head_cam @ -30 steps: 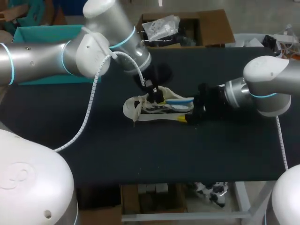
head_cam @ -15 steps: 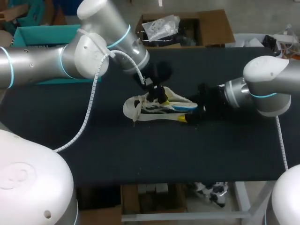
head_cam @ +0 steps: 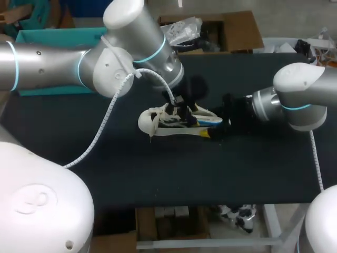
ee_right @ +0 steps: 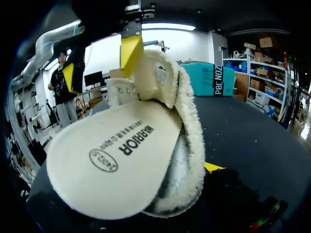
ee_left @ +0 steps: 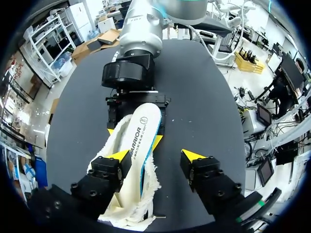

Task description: Open the shoe tongue, take the insole out of the shoe, put the insole back into the shoe, and pack the shoe into the shoebox

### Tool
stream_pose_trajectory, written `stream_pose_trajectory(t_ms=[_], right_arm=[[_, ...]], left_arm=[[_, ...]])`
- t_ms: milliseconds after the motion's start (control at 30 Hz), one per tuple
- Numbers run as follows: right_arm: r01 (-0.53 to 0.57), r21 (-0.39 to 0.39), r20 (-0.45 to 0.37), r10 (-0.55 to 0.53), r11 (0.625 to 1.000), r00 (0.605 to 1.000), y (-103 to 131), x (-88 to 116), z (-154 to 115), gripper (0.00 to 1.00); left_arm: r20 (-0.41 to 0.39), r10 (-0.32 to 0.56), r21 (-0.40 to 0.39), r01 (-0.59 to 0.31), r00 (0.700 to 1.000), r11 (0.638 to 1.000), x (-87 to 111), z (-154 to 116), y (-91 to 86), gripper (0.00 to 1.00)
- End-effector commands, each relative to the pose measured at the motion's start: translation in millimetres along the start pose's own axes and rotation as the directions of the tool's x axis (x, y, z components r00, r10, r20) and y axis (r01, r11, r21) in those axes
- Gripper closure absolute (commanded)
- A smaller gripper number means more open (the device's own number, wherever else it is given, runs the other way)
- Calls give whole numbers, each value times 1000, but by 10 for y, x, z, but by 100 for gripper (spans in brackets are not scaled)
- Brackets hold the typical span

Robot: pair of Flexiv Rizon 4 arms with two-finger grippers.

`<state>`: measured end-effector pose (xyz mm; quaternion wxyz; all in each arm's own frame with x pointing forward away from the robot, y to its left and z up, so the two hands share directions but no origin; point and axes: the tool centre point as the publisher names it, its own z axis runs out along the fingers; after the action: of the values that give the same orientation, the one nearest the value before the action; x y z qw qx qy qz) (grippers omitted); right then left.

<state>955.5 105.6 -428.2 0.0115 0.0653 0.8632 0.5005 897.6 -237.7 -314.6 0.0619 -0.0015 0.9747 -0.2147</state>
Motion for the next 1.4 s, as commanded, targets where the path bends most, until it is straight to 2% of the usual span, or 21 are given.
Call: stream_pose_trajectory(t_ms=[33, 167, 333, 733, 833, 933, 1133, 1167, 1200, 1400], right_arm=[[0, -4, -3, 0, 1000, 1000, -34, -36, 19, 100], [0, -4, -3, 0, 1000, 1000, -34, -36, 19, 100], [0, -4, -3, 0, 1000, 1000, -34, -36, 19, 100], [0, -4, -3, 0, 1000, 1000, -34, -36, 19, 100], [0, -4, -3, 0, 1000, 1000, -34, -36, 19, 100], [0, -4, -3, 0, 1000, 1000, -34, -36, 19, 100], [0, -4, -3, 0, 1000, 1000, -34, -36, 19, 100], [0, -4, -3, 0, 1000, 1000, -34, -36, 19, 100], [0, -4, -3, 0, 1000, 1000, -34, -36, 19, 100], [0, -4, -3, 0, 1000, 1000, -34, -36, 19, 100]], left_arm=[[58, 22, -51, -19, 998, 999, 37, 73, -83, 36], [97, 46, -80, -39, 994, 996, 11, 159, -92, 40], [120, 73, -105, -60, 990, 993, -48, 292, -119, 50], [168, 115, -157, -89, 979, 984, -175, 537, -200, 53], [173, 116, -161, -88, 978, 983, -216, 547, -200, 61], [182, 119, -173, -87, 976, 981, -252, 569, -209, 62], [185, 110, -160, -80, 977, 984, -280, 542, -209, 80], [185, 109, -158, -80, 977, 984, -284, 533, -211, 85], [187, 108, -156, -79, 976, 985, -288, 526, -212, 99], [187, 87, -116, -65, 979, 991, -322, 449, -220, 100]])
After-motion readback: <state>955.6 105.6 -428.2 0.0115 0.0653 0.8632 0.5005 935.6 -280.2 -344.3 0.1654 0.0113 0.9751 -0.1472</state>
